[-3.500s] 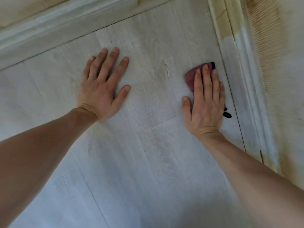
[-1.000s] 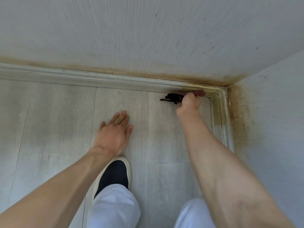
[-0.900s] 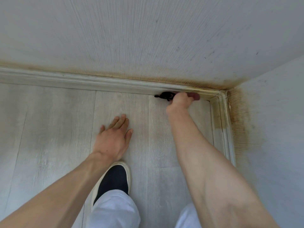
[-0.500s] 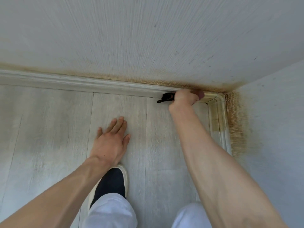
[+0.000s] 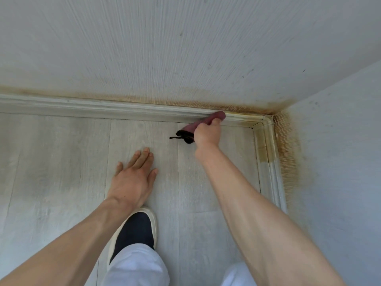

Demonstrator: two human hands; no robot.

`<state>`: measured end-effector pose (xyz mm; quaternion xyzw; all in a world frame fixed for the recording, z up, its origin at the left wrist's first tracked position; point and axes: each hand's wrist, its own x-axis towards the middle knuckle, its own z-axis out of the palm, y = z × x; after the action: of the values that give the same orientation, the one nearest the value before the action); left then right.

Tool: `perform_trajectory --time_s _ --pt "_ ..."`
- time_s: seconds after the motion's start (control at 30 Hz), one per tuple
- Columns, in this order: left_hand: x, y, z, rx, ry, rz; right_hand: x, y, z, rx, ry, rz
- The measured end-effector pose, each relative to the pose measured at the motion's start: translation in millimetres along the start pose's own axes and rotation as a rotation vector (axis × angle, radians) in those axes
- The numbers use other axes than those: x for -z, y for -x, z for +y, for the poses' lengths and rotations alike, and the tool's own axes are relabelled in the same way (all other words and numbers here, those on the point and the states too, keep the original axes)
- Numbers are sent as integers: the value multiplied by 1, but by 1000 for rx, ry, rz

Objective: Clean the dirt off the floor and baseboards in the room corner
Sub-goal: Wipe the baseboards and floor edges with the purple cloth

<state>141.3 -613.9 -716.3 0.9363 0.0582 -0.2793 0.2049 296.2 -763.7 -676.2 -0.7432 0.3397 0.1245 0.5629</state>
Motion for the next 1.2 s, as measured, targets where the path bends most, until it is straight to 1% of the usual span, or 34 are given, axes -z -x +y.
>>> perform_trajectory --time_s 0.07,0.13,0.2,0.27,0.3,0.4,0.53,0.63,0.73,0.77,0.8,0.87,0.9,0.93,0.97,1.03,1.07,1.1,1.13,1.2 --pt "-2 0 0 -4 -1 11 39 -6 11 -44 -24 -56" --pt "-3 0 1 -5 -6 17 84 -16 11 -120 -80 26" --pt "-4 0 2 -3 -8 20 118 -21 5 -112 -78 138" --pt "-4 0 1 1 -11 25 131 -29 2 9 -21 194" --pt "-4 1 2 -1 -14 24 131 -32 0 95 49 218" --pt "-5 0 0 -4 -13 32 101 -39 -7 343 263 269" --pt "-3 0 0 3 -8 24 60 -37 -2 545 371 330" --pt "-3 0 0 4 7 15 52 -33 11 738 483 285" --pt "-5 0 -1 5 5 26 67 -39 10 888 646 177" --pt "-5 0 -1 7 5 27 78 -45 8 906 697 149" --pt "-5 0 -1 9 8 22 93 -52 5 898 724 164" --pt "-6 0 0 11 -5 20 116 -67 0 805 681 309" --pt "-6 0 1 10 -23 17 117 -68 -2 762 639 366" --pt "-6 -1 2 10 -35 9 109 -66 -2 750 614 375" --pt "-5 0 3 12 -38 -3 96 -58 -2 775 617 330" --pt "-5 0 4 17 -31 16 63 -40 2 903 648 138" --pt "-5 1 3 17 -24 21 56 -36 3 954 663 65" --pt "-3 2 3 16 -17 19 58 -39 3 975 674 29" --pt "-2 2 3 15 -11 16 66 -45 1 971 672 29" --pt "-4 1 2 12 1 18 97 -62 1 907 637 144"
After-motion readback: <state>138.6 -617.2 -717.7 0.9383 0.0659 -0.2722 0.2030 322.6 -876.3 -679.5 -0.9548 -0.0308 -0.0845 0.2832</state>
